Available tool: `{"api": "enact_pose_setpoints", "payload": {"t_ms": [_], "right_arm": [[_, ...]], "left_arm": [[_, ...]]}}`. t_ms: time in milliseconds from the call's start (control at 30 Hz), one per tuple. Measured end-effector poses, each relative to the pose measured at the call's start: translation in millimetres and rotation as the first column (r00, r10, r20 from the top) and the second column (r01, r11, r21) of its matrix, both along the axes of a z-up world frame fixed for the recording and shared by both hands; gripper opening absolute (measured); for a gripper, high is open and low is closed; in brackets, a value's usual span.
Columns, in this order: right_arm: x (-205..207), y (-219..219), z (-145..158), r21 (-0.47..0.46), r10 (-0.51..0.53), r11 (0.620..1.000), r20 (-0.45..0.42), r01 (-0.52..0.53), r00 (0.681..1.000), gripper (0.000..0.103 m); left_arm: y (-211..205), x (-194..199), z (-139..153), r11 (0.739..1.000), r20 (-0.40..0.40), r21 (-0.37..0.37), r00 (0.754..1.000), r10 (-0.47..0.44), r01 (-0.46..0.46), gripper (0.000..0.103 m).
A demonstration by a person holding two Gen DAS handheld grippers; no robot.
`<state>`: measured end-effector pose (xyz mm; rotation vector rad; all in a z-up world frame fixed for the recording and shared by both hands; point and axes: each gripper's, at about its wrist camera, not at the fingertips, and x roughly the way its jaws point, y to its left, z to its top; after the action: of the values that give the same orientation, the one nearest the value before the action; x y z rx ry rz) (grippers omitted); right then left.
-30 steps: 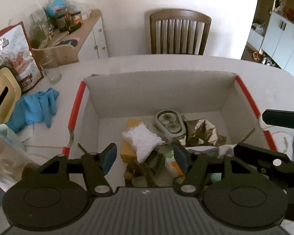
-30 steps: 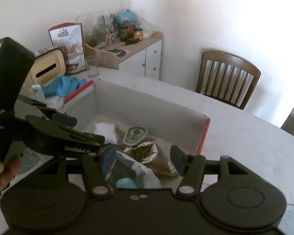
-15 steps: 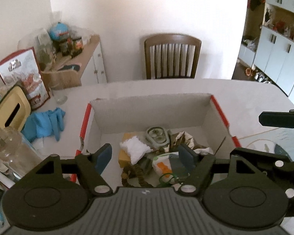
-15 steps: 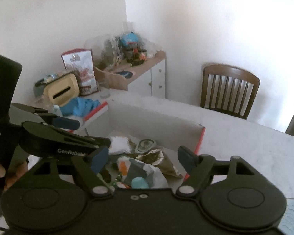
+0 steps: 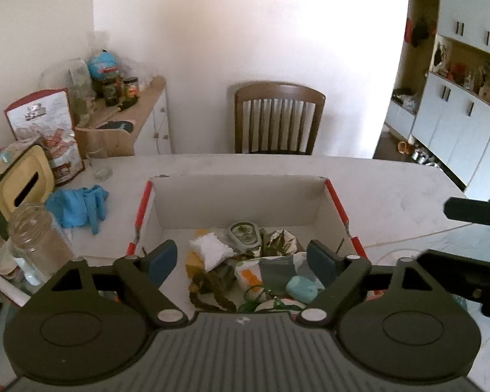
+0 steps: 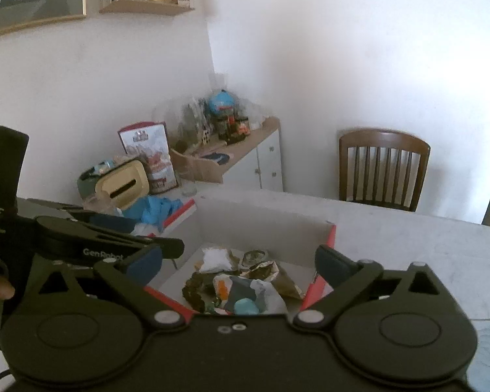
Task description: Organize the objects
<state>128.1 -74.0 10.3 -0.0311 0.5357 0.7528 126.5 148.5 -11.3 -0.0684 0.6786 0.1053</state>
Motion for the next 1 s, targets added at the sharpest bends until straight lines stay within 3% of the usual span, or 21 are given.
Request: {"api": "enact_pose_setpoints", "payload": {"t_ms": [233,367,600,1000], "right_arm": [[-19,-12,4,0.026,0.002,1.0,0.009,-0.002,1.0,0.102],[-29,-19,4,0.031,-0.006,0.999,0.006,0.006,1.0,0.102],[-44,-31,6,0.039,-0.025,0.999,-0.006,0.025,1.0,0.102],[-60,-46,0,0.044,-0.043,0.998,-0.04,0.045,0.998,0.102]], "left_arm": [[-6,-18,5,1.0,0.03,0.001,0.999,0.016,-0.016,0.103],[-10,-30,7,1.0,0.044,-0.021,0.999,0.006,-0.006,0.103],[-25,-46,11,1.0,0.061,0.022,0.998,-0.007,0.006,0.103],[-33,-66,10,1.0,0.062,0.008,0.998,-0.006,0.005,0.103]]}}
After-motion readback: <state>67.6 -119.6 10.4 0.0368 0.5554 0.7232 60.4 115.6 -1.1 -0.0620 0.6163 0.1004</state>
